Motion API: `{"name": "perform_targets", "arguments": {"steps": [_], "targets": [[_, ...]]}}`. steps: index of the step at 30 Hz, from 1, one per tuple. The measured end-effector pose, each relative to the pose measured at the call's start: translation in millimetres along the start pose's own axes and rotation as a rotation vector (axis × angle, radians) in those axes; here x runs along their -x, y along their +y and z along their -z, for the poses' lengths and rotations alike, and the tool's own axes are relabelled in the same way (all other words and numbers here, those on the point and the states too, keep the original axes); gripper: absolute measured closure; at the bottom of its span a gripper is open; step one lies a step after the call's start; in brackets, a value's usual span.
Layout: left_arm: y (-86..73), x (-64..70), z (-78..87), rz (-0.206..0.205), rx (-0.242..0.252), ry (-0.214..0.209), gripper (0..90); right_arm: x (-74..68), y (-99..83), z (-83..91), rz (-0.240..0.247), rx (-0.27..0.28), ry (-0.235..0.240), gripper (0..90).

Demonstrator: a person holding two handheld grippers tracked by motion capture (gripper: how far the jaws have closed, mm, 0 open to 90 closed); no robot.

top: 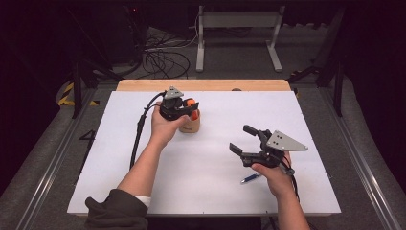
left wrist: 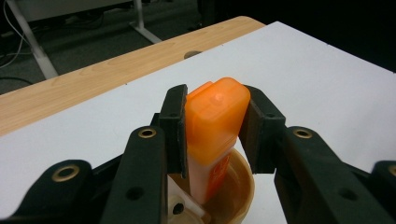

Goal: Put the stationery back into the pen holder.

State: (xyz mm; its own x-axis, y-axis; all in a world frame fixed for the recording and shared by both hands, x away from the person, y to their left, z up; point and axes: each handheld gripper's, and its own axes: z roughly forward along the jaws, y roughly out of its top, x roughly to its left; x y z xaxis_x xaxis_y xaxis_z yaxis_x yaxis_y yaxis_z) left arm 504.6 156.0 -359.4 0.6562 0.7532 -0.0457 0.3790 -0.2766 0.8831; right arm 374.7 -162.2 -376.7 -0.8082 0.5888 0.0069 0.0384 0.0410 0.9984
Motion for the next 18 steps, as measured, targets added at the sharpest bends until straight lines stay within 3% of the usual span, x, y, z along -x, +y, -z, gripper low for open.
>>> {"name": "perform_targets", "arguments": {"steps": [8,9,11,18], "targets": [[1.2,1.7,-0.6,-0.001,-0.002,0.024,64.7,0.5,0.1,0.3,-0.001,0.001,-0.001,18.2],[1.0,1.6,-0.3,0.009,-0.002,0.037,63.7,0.5,0.1,0.3,-0.002,0.001,-0.001,18.2],[0.9,0.8,0.9,0.022,0.009,0.024,60.0,0.2,0.3,0.4,-0.001,0.003,0.001,18.2],[3.2,3.2,6.0,-0.005,0.032,0.037,51.2,0.7,0.4,0.7,-0.003,0.004,-0.002,18.1]]}}
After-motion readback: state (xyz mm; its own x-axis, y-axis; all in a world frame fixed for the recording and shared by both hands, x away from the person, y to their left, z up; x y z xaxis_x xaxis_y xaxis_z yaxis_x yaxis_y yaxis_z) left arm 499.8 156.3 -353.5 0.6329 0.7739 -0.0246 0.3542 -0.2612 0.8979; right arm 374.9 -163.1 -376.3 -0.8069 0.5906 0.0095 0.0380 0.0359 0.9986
